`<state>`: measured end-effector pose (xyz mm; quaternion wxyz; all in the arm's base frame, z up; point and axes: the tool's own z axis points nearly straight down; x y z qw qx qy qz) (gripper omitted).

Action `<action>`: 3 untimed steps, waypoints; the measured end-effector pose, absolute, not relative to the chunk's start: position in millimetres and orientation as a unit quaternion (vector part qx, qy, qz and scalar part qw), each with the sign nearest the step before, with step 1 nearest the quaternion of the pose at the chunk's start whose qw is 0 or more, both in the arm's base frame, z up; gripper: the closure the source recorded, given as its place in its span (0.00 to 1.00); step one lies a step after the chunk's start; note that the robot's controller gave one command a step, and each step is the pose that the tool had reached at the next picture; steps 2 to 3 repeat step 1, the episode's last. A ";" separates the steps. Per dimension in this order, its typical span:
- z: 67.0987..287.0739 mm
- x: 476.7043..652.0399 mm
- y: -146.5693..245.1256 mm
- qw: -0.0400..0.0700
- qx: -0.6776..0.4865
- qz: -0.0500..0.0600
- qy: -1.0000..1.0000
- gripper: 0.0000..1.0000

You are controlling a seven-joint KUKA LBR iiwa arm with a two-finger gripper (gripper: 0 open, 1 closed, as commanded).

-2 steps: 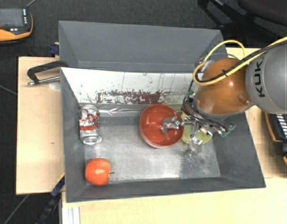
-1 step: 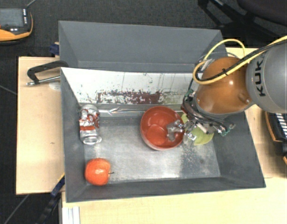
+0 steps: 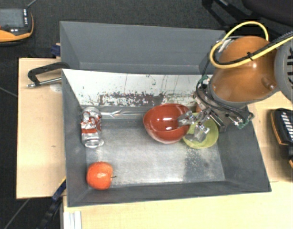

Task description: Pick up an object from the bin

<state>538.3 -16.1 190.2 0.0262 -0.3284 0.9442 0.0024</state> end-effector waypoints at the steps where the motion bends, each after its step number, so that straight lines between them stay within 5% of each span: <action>1: 268.1 555.5 31.3 0.033 -0.344 0.001 0.939 1.00; 3: 268.1 555.5 31.3 0.033 -0.344 0.001 0.939 1.00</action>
Offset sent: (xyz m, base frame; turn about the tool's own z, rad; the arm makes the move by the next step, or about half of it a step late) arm 0.0145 0.0434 0.0723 -0.0287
